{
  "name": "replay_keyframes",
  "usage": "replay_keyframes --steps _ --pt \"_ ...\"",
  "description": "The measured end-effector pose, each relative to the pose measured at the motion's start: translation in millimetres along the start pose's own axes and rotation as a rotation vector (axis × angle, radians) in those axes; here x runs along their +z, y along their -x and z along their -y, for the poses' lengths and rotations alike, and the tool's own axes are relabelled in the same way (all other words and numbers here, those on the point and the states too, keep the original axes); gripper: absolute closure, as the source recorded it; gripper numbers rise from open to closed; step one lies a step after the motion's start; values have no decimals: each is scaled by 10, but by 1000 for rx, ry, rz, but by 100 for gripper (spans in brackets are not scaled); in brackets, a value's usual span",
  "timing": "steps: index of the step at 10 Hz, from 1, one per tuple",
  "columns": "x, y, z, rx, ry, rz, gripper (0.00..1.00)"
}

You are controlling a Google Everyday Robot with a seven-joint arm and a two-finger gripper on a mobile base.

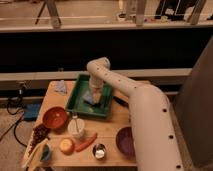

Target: Wipe tray with sponge

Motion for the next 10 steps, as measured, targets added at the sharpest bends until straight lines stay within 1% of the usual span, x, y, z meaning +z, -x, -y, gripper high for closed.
replay_keyframes --steps 2,3,5,7,9,10 --pt "10 18 29 10 9 -24 100" --pt "20 32 48 18 12 -26 100" --pt "14 -94 94 43 13 -43 100" --pt "-20 -123 256 44 -1 -53 100" --pt "-26 -159 363 46 -4 -51 100" --pt "8 -169 424 44 -3 -31 100"
